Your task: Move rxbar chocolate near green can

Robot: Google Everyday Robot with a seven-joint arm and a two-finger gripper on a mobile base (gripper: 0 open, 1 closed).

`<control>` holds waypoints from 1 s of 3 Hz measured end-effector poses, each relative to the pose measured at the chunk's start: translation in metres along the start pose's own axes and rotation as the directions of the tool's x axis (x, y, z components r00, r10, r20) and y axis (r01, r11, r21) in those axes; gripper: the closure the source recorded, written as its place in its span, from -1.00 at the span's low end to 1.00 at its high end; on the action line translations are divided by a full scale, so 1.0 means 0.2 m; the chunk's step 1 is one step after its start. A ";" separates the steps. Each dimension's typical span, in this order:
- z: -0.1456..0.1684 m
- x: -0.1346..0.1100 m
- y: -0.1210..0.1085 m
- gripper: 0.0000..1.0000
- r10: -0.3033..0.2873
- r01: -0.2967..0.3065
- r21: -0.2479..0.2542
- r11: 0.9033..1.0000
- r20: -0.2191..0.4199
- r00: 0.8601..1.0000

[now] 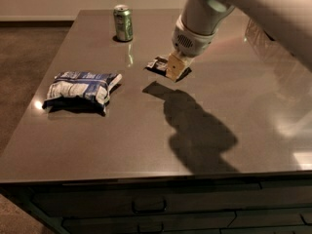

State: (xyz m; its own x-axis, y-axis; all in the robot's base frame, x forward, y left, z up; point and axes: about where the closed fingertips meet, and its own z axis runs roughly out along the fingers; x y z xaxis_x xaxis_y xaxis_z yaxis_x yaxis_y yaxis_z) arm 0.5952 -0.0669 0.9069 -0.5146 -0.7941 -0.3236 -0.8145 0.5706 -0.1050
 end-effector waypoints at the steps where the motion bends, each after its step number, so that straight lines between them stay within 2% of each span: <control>1: 0.06 -0.07 -0.21 1.00 0.111 -0.111 0.047 0.993 0.005 0.994; 3: 0.22 -0.25 -0.56 1.00 0.222 -0.226 0.100 0.969 0.044 0.974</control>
Offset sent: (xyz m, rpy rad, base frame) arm 0.1396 -0.0181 0.0013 0.0443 -0.0749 -0.2819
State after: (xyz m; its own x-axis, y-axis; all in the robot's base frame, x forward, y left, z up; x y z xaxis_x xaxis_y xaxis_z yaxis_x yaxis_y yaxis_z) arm 0.7236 -0.0820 0.8944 -0.6704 -0.6375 -0.3796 -0.6465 0.7530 -0.1226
